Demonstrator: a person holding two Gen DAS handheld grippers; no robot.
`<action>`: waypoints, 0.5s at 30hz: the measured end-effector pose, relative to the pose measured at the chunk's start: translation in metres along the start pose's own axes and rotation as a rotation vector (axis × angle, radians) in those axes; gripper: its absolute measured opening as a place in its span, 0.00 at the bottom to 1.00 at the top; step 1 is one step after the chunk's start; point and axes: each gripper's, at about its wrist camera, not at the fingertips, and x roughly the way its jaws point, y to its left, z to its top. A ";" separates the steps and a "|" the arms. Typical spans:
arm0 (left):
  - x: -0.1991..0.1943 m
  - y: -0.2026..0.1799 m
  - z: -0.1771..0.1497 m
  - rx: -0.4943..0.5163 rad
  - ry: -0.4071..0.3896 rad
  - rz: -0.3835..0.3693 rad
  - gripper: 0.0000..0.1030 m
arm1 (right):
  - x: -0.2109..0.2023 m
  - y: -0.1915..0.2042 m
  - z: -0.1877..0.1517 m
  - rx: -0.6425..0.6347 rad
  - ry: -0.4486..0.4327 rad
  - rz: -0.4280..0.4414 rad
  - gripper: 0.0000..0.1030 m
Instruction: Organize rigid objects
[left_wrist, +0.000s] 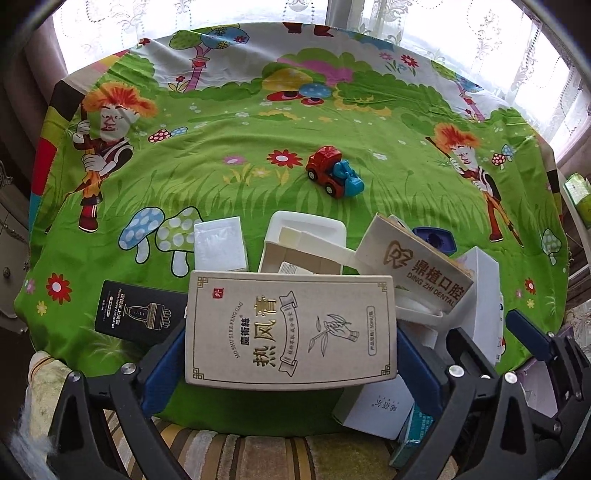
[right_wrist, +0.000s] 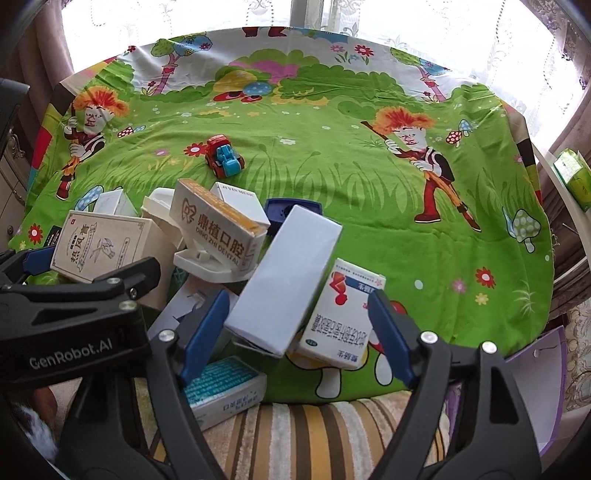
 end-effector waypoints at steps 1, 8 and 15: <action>-0.001 0.001 -0.001 -0.004 -0.006 -0.009 0.98 | 0.001 -0.002 -0.001 0.011 0.004 0.013 0.52; -0.018 0.010 -0.010 -0.047 -0.085 -0.045 0.98 | -0.007 -0.010 -0.008 0.058 -0.036 0.076 0.37; -0.046 0.004 -0.019 -0.017 -0.203 -0.056 0.98 | -0.030 -0.019 -0.015 0.097 -0.123 0.103 0.37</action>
